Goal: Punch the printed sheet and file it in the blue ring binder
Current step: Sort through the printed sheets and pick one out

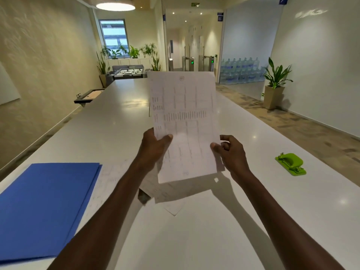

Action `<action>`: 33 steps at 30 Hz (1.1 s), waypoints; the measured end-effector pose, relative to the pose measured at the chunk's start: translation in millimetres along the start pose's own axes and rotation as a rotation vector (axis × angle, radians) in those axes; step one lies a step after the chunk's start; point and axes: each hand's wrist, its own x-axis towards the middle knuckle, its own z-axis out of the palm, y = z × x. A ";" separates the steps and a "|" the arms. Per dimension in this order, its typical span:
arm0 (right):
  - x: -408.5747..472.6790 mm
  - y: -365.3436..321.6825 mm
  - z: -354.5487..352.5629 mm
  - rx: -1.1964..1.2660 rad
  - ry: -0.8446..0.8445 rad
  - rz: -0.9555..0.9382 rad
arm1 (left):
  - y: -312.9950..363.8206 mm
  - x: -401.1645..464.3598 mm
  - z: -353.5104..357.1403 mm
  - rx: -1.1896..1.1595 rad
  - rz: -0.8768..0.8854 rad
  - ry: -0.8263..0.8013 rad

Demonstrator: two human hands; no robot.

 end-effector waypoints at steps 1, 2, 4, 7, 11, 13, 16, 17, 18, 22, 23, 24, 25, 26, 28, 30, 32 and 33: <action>-2.3 3.3 4.5 0.004 0.046 0.019 | 1.4 1.5 -7.4 -0.021 0.005 0.007; -4.7 7.2 9.7 0.018 0.085 0.045 | 3.7 2.8 -14.5 -0.044 0.011 0.022; -12.5 17.1 22.1 0.038 0.108 0.101 | 7.7 5.6 -28.0 -0.089 0.012 0.054; -27.6 37.9 43.8 -0.171 -0.015 0.047 | 10.0 10.2 -45.4 -0.111 0.015 0.070; -51.4 43.4 78.9 -0.529 -0.317 -0.206 | 9.0 11.5 -61.0 -0.111 0.023 0.065; -65.2 38.2 100.8 -0.689 -0.496 -0.343 | 8.3 11.2 -65.7 -0.122 0.029 0.057; -84.4 32.7 131.3 -0.895 -0.701 -0.469 | 6.4 12.0 -71.8 -0.112 0.045 0.044; -89.5 34.6 138.5 -0.924 -0.753 -0.471 | 5.6 12.6 -73.7 -0.100 0.051 0.041; -94.0 37.3 144.3 -0.940 -0.792 -0.464 | 5.2 13.2 -75.6 -0.092 0.056 0.039; -101.5 47.4 150.2 -0.984 -0.842 -0.375 | 3.4 17.6 -81.4 -0.091 0.058 0.033; -99.2 48.8 148.3 -1.000 -0.835 -0.352 | 3.1 18.9 -82.6 -0.093 0.058 0.031; -95.7 50.1 145.1 -1.019 -0.829 -0.328 | 2.5 20.7 -83.5 -0.094 0.059 0.030; -92.0 51.2 140.5 -1.034 -0.830 -0.304 | 1.6 22.6 -83.6 -0.094 0.059 0.029; -88.1 52.2 134.7 -1.045 -0.830 -0.288 | 0.8 24.5 -83.2 -0.095 0.061 0.029; -81.4 55.4 120.5 -1.058 -0.817 -0.270 | 1.3 27.4 -80.1 -0.097 0.070 0.032; -75.6 59.7 102.7 -1.063 -0.791 -0.256 | 1.5 30.4 -76.3 -0.109 0.075 0.043; -68.3 65.9 83.3 -1.064 -0.773 -0.248 | 0.4 31.9 -74.4 -0.133 0.066 0.056; -64.2 69.3 73.3 -1.058 -0.767 -0.244 | -0.4 32.0 -73.9 -0.145 0.060 0.061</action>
